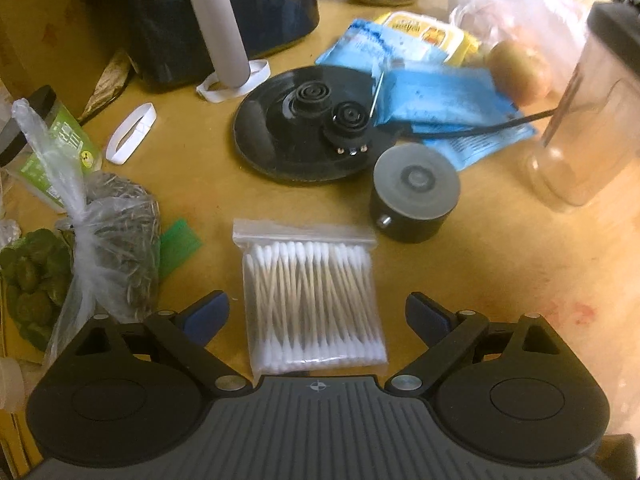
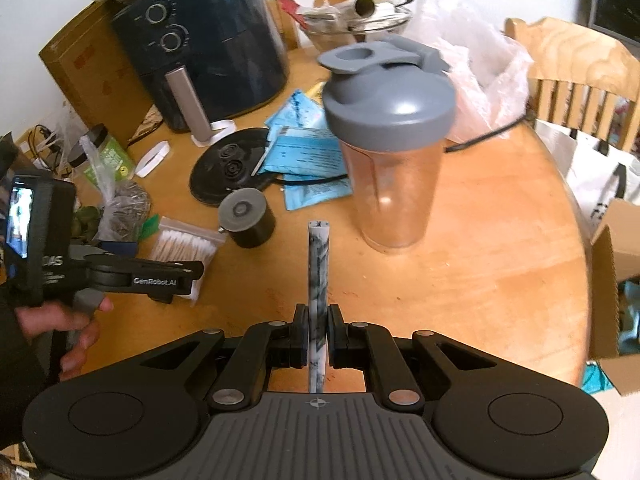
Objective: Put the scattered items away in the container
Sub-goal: 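Close the left tool on the cotton swab bag while the right tool holds the pen, then carry the swab bag with the left tool while the right tool carries the pen to the box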
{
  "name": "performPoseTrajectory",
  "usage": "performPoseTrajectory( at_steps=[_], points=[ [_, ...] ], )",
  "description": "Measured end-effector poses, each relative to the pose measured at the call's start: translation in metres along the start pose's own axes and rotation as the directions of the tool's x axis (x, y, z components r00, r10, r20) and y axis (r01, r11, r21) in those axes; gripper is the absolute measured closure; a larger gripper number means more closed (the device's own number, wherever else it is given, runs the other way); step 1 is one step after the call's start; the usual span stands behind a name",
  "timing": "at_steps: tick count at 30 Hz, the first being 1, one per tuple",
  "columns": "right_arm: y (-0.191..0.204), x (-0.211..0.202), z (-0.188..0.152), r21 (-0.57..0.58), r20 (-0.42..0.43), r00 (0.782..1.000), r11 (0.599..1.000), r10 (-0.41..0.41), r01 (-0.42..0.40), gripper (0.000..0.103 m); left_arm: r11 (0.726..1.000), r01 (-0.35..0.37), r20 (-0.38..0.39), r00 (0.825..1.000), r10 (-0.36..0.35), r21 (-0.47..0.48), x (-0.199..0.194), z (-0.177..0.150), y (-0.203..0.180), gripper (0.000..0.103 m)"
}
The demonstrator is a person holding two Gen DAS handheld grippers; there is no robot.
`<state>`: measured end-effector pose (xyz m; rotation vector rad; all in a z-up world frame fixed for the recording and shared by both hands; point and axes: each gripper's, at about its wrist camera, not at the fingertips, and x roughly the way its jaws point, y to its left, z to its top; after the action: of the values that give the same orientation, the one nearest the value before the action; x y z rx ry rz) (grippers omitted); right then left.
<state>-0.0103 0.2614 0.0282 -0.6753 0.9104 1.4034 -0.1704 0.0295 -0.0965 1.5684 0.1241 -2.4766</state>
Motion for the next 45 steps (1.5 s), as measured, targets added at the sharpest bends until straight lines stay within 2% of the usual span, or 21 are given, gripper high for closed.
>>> performPoseTrajectory(
  at_steps=[5, 8, 10, 12, 15, 18, 26, 45],
  points=[
    [-0.009, -0.005, -0.006, 0.031, -0.002, 1.0, 0.999, -0.022, 0.022, 0.092, 1.0, -0.017, -0.011, 1.0, 0.017, 0.003, 0.008, 0.003, -0.003, 0.013],
    [-0.013, -0.008, -0.01, 0.045, -0.004, 0.999, 0.998, -0.032, 0.032, 0.092, 1.0, -0.019, -0.026, 0.999, 0.02, 0.024, 0.015, 0.005, -0.006, 0.025],
    [-0.015, -0.01, -0.012, 0.053, -0.004, 0.999, 0.998, -0.038, 0.038, 0.092, 0.996, -0.06, -0.014, 0.998, 0.061, 0.061, 0.017, 0.005, -0.011, 0.04],
    [-0.017, -0.011, -0.014, 0.06, -0.004, 0.999, 0.997, -0.043, 0.043, 0.092, 0.996, -0.05, -0.008, 0.999, 0.051, 0.068, 0.015, 0.007, -0.011, 0.043],
    [-0.017, -0.013, -0.017, 0.064, -0.002, 0.999, 0.997, -0.045, 0.045, 0.092, 1.0, -0.004, 0.004, 1.0, 0.004, 0.026, 0.009, 0.009, -0.005, 0.044],
    [-0.018, -0.013, -0.018, 0.068, 0.001, 0.999, 0.997, -0.044, 0.044, 0.092, 1.0, -0.008, 0.027, 1.0, 0.008, 0.008, 0.0, 0.007, -0.002, 0.045],
    [-0.012, -0.013, -0.016, 0.041, 0.01, 1.0, 0.999, -0.019, 0.019, 0.092, 0.998, 0.038, 0.111, 0.993, -0.032, -0.055, -0.034, -0.004, 0.014, 0.045],
    [0.009, -0.014, -0.003, -0.077, 0.005, 0.998, 0.995, 0.062, -0.061, 0.092, 0.978, 0.121, 0.225, 0.971, -0.08, -0.172, -0.118, -0.028, 0.038, 0.045]
  ],
)
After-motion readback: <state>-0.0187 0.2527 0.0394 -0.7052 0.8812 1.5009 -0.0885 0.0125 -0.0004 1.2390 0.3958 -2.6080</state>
